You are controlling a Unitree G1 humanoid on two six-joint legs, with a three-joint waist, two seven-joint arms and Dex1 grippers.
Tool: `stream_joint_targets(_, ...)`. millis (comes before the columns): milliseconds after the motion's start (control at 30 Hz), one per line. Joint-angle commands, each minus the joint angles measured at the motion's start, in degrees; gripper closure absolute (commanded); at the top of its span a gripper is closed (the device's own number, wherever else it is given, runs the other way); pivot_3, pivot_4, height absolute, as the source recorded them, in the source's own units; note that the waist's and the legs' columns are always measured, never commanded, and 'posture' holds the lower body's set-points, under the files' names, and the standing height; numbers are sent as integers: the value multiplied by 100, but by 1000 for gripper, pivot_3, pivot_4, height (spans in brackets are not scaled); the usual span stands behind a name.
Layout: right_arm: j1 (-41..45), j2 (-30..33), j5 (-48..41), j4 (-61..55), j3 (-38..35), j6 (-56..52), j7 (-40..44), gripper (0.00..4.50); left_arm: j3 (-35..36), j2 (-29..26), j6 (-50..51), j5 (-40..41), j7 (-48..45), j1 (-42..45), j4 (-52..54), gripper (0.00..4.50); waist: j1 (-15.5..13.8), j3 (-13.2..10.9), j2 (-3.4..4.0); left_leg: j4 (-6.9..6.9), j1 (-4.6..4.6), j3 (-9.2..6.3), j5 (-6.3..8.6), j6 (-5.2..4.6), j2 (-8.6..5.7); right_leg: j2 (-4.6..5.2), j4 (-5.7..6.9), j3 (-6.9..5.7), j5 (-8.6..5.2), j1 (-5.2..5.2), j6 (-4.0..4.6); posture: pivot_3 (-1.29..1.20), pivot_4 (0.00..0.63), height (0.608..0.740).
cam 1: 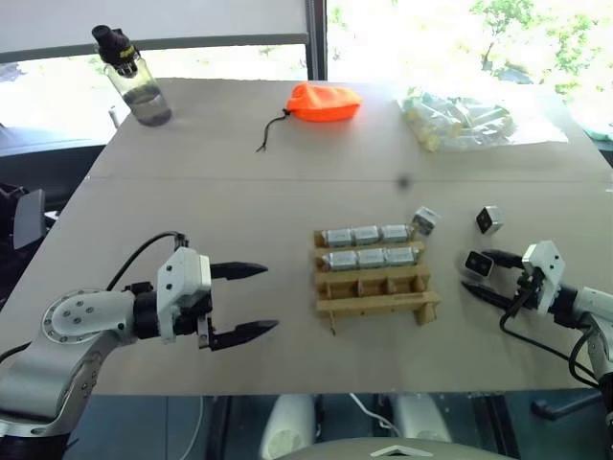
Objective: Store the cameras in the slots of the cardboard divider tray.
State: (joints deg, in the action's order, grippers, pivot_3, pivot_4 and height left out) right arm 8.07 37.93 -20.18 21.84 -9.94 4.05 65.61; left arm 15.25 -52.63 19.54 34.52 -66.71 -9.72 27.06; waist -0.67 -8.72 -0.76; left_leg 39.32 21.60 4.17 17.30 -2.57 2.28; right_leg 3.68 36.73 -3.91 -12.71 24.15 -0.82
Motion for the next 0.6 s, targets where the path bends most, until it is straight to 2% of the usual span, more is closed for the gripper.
stream_joint_targets(33,-42,3,7,-67,-19,64,3,0,111,-102,-7,90,-120,38,170,15,-1,0,0,0,0,0,0,0,0,0,0,0,0,0,0,0,150,726)
stream_joint_targets(300,34,22,25,137,-34,207,64,0,198,-102,-83,382,-579,140,169,15,-2,0,0,0,0,3,-1,1,-1,-1,1,0,0,0,0,0,150,726)
stream_joint_targets(533,-11,-24,44,89,-19,242,2,0,247,80,-51,577,-385,415,175,15,-2,0,0,2,-3,4,-1,2,-1,-1,3,2,0,-1,0,0,150,726)
stream_joint_targets(600,-29,-22,34,88,-36,260,6,514,259,97,-54,612,-372,425,191,0,-1,0,0,2,-2,3,-1,2,-1,-2,3,3,1,-1,-1,0,150,726)
